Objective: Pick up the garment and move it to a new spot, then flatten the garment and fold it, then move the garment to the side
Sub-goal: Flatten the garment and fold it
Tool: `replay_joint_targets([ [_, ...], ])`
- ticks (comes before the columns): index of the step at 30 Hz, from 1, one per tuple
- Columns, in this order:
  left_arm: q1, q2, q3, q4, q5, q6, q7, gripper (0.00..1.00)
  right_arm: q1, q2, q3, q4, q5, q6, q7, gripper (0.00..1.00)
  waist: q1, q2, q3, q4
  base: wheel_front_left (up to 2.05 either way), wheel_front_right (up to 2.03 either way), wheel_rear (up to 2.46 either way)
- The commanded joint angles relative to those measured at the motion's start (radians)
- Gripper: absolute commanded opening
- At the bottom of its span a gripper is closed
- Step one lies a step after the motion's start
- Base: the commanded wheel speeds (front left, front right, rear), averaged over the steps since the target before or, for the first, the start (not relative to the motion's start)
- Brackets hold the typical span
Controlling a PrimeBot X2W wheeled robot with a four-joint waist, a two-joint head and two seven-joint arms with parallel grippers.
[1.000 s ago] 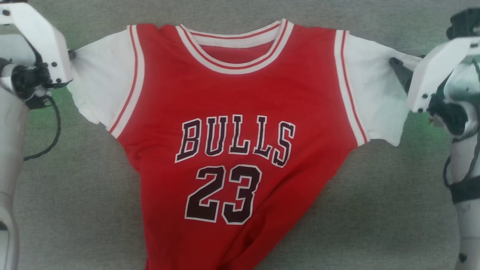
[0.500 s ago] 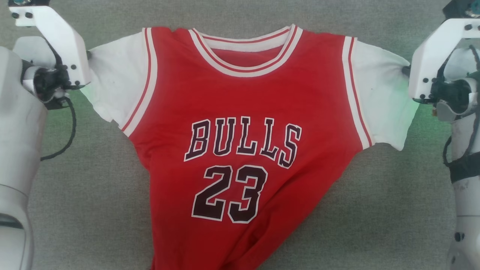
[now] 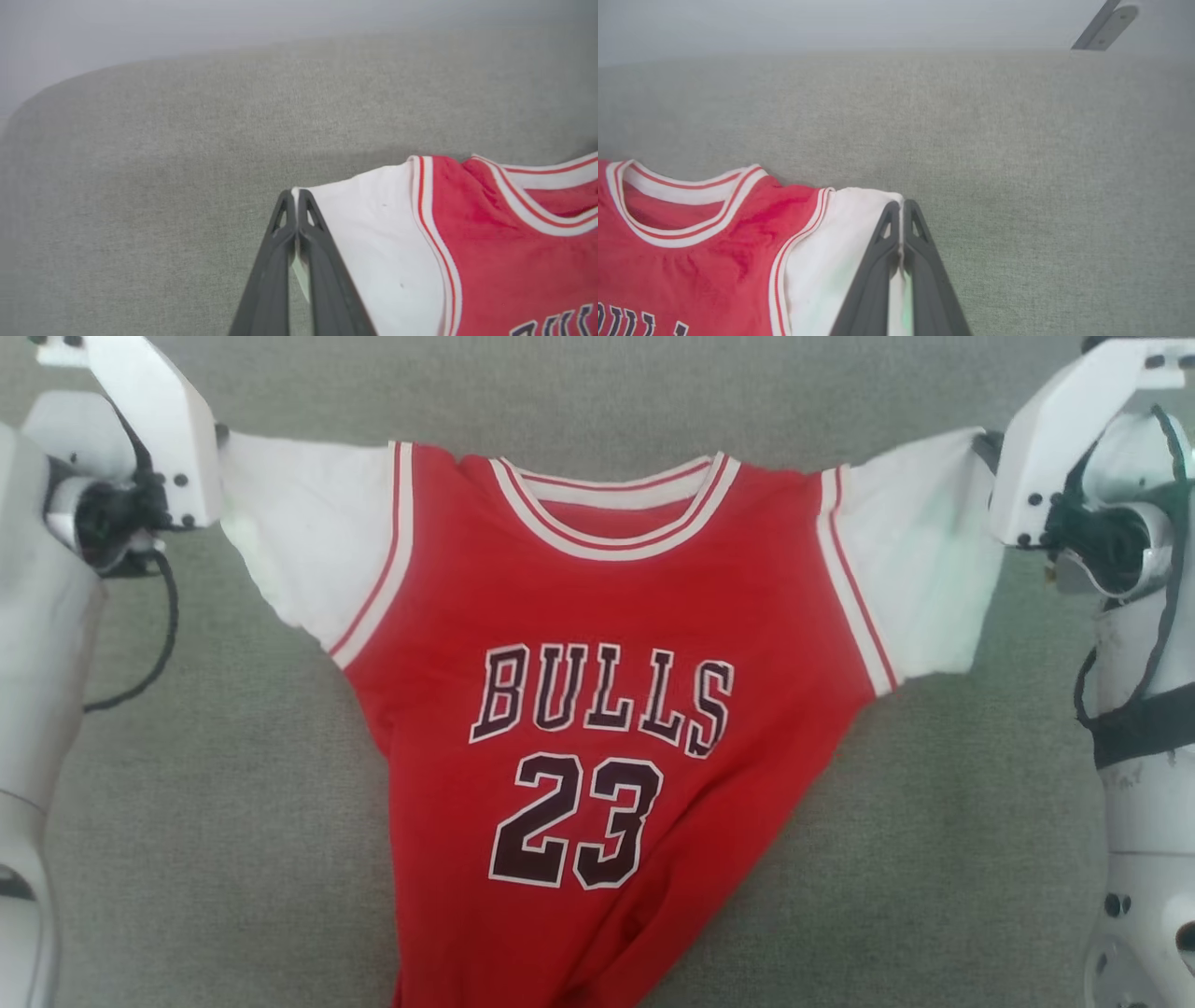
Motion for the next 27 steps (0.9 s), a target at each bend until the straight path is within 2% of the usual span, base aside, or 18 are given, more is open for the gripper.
replay_joint_targets([
  [1,-0.024,0.012,-0.007,-0.012,-0.007,-0.002,-0.012,0.0,-0.017,0.0,0.011,-0.002,0.01,0.0,-0.023,0.0,0.0,0.0,-0.033,0.003,0.0,0.0,0.0],
  [13,-0.084,0.063,-0.035,-0.059,-0.005,-0.002,-0.043,0.0,-0.101,-0.006,0.093,0.017,0.043,0.0,-0.154,0.0,0.0,0.0,-0.165,-0.004,0.0,0.0,0.0],
  [27,-0.234,0.11,-0.029,-0.093,0.023,-0.002,-0.115,0.0,-0.302,0.017,0.161,0.143,0.05,0.0,-0.347,0.0,0.0,0.0,-0.268,-0.039,0.0,0.0,0.0],
])
